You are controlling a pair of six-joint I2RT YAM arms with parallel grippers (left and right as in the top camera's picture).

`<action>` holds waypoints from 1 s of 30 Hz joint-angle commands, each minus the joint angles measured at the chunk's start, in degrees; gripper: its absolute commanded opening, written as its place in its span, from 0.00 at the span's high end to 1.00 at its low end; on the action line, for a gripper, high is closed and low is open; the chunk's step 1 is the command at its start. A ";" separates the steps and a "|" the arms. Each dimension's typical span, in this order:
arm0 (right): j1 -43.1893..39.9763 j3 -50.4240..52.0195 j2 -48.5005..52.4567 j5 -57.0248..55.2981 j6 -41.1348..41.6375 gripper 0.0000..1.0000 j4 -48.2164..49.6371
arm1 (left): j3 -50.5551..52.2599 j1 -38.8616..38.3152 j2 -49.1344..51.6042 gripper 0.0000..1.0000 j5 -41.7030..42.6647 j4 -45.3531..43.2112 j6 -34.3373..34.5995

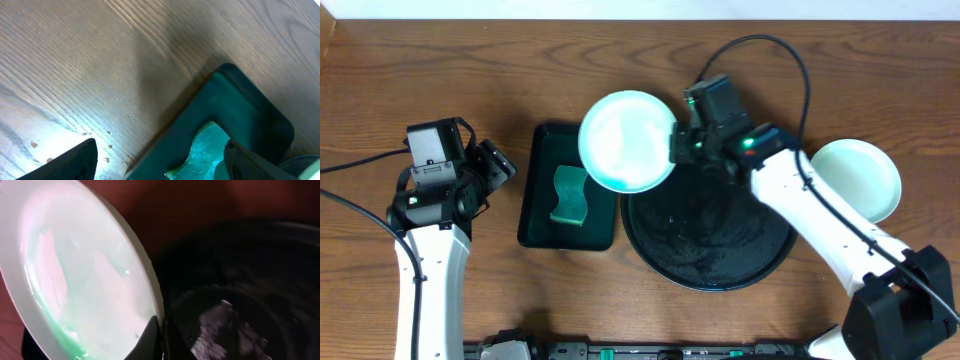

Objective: Clean dirty plates on tray and stack at the side
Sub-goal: 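Lift the pale green plate with the right gripper, tilting it over the tray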

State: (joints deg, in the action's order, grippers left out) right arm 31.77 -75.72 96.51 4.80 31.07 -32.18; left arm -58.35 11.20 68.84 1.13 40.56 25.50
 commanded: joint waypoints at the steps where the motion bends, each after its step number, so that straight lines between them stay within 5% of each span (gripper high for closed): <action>1: 2.91 -0.98 -0.26 -7.19 1.29 0.99 1.25 | -1.14 0.26 -0.37 0.19 -0.31 0.17 0.11; 30: 15.58 -0.98 7.37 -29.05 -3.19 0.99 12.85 | -1.14 0.26 -0.37 0.19 -0.31 0.17 0.13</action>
State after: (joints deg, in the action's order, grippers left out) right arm 46.39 -75.72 103.79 -20.58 30.72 -20.80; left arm -58.35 11.20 68.84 1.13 40.56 25.50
